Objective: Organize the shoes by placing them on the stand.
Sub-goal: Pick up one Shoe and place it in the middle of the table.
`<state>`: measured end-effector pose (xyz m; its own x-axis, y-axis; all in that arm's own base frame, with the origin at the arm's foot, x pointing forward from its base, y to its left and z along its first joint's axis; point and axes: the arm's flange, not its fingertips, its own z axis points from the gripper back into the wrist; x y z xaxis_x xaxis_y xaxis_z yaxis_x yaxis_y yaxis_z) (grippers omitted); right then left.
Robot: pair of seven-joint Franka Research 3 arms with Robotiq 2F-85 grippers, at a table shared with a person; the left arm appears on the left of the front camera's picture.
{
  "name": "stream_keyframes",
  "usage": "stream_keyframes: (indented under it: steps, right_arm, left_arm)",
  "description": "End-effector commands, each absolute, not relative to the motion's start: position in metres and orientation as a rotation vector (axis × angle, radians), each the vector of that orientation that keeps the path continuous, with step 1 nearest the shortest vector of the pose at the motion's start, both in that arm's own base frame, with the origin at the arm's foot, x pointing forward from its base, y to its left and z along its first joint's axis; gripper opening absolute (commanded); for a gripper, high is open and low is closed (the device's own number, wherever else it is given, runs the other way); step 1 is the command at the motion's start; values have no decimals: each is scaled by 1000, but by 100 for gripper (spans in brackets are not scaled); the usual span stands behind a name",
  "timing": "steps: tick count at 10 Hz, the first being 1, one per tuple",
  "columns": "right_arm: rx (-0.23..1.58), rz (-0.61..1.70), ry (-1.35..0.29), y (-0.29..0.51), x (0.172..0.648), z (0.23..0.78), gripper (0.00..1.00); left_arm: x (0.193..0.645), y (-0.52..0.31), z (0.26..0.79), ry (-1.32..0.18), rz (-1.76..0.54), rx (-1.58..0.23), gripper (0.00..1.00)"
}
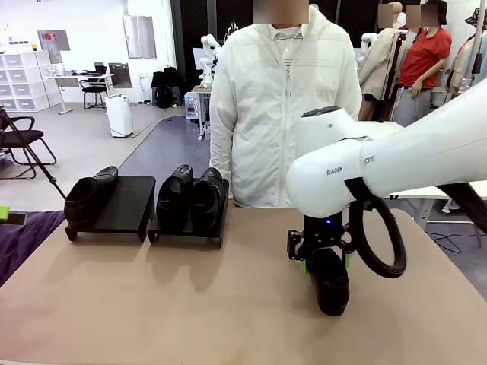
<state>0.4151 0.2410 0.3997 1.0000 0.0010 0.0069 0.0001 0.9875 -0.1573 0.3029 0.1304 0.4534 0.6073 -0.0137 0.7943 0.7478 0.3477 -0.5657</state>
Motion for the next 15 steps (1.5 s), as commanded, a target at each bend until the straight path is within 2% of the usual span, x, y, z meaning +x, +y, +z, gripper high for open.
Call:
stream_keyframes:
  steps: [1,3,4,7,9,12,13,14,15]
  right_arm:
    - [-132,8,20,233,401,407,100]
    - [-155,1,-3,241,417,398,100]
    - [-142,-13,-66,240,422,392,100]
    - [-121,-105,-160,241,438,352,100]
    - [-117,-116,-124,240,442,330,100]
    - [-84,-144,-100,235,441,330,100]
    - [-77,-150,-74,234,441,331,71]
    - [-68,-142,-70,233,440,330,11]
    - [-59,-126,-73,234,440,330,0]
  left_arm:
    - [301,131,454,-807,-580,-1124,100]
    - [301,131,454,-807,-580,-1124,100]
    - [301,131,454,-807,-580,-1124,100]
    - [301,131,454,-807,-580,-1124,100]
    - [301,131,454,-807,-580,-1124,100]
    - [301,131,454,-807,-580,-1124,100]
    - [301,131,454,-807,-580,-1124,100]
    - [301,131,454,-807,-580,-1124,100]
    - [301,131,454,-807,-580,-1124,100]
